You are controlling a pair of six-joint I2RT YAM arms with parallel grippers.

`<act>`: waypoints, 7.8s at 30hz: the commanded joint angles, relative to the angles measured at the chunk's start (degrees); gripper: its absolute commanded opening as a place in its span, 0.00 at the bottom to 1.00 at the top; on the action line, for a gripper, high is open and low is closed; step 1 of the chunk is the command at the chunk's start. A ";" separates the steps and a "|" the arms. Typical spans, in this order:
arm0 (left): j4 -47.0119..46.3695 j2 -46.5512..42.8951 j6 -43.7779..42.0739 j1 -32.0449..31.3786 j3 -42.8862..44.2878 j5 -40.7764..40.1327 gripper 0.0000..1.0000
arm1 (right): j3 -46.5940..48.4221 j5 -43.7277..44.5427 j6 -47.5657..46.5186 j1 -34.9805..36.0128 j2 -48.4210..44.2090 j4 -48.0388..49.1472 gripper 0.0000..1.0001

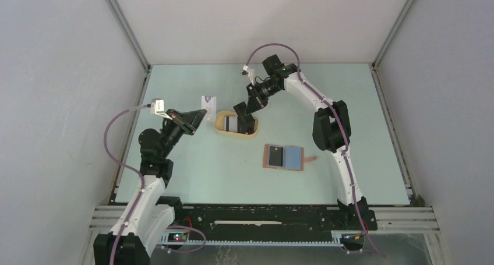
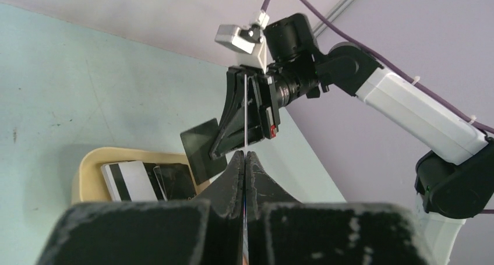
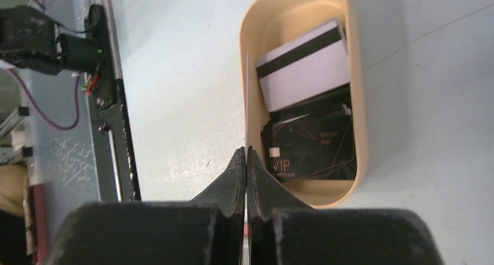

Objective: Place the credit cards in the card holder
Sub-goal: Place the credit card in the storage box, then insert the credit card into the card holder.

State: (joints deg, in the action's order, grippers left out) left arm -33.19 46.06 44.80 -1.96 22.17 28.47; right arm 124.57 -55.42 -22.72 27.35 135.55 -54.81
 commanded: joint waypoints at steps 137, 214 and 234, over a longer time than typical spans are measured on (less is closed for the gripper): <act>16.87 8.52 -23.88 -56.95 16.04 -14.48 0.61 | -64.49 -19.73 -19.61 -1.25 -62.51 2.68 0.00; -25.34 57.20 0.73 -39.50 15.08 0.46 0.00 | -61.93 32.56 -8.99 -15.47 -35.27 3.27 0.35; -23.59 60.56 3.57 -39.47 17.84 1.30 0.00 | -59.60 45.19 -8.93 -16.37 -36.95 9.20 0.16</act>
State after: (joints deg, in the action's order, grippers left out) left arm -56.07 105.47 46.76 -41.80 36.67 29.23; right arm 63.22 -15.09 -31.16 11.00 100.01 -48.93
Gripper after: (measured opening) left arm 0.008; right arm 0.082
